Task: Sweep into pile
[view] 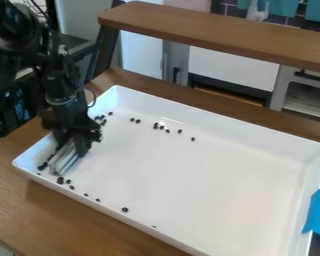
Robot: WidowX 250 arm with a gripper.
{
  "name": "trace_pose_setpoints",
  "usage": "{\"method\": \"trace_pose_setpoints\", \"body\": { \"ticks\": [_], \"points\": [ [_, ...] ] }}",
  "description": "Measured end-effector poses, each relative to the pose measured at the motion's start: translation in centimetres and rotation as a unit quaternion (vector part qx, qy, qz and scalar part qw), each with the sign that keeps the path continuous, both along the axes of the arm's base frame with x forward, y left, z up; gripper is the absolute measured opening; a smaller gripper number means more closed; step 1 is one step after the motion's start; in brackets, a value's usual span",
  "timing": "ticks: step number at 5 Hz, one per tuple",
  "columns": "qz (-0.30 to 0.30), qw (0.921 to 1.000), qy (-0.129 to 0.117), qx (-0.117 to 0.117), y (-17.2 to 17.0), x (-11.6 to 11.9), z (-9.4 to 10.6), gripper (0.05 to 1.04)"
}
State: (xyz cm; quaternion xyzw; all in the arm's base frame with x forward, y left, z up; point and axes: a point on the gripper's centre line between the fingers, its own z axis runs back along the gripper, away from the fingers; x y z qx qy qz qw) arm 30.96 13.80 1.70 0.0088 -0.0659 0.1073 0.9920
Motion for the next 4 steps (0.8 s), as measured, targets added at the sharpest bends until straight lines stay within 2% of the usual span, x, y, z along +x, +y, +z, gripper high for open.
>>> {"method": "trace_pose_setpoints", "body": {
  "ticks": [1, 2, 3, 4],
  "points": [
    [-0.003, 0.9984, -0.008, -0.056, -3.4, 1.7, 1.2, 0.381],
    [-0.024, 0.9959, -0.031, -0.082, -8.6, 4.8, 3.5, 0.381],
    [-0.049, 0.9955, -0.021, -0.079, -12.9, 5.2, 3.6, 0.381],
    [-0.069, 0.9952, -0.034, -0.061, -17.2, 5.9, 3.9, 0.381]
  ]
}}
